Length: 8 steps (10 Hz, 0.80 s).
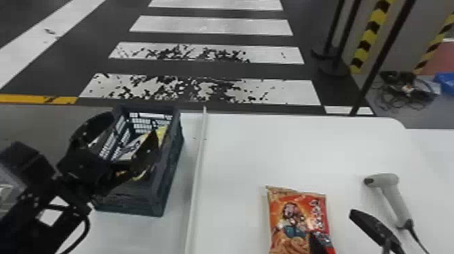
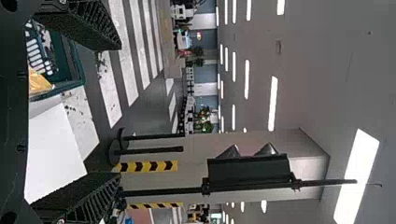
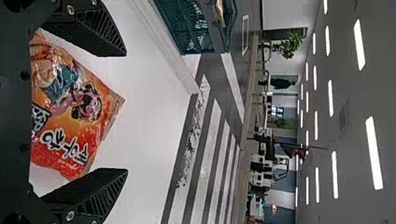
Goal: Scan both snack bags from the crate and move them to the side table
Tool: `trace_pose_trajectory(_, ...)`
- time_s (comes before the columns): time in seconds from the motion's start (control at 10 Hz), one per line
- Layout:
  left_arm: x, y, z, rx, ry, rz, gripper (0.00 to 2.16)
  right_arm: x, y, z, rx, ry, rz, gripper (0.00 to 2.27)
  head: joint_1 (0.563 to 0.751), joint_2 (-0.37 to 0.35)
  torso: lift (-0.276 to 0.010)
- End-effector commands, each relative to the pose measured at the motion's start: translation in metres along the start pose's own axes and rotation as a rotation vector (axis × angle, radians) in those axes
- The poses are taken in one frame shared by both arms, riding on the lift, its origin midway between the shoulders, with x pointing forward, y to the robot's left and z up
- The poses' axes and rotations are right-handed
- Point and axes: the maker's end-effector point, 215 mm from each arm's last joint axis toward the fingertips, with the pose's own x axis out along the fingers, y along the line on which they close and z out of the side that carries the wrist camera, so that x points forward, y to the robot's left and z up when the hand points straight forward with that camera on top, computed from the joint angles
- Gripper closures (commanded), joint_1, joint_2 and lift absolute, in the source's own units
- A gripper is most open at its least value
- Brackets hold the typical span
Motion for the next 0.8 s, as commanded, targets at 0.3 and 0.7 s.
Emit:
trace_pose_trajectory(0.3,-0.003,0.009,-0.007,-0.011,0.012,0.021,0.03,0.005,0.051,-0.032,-0.090,0.048,0.086,0.13,0.695,0.119,-0.095)
trace_pose_trajectory(0.7,-0.004,0.003,-0.012,-0.022,0.019,0.007,0.03,0.001,0.076,-0.056,-0.154,0.079,0.128,0.18,0.695,0.145,-0.095)
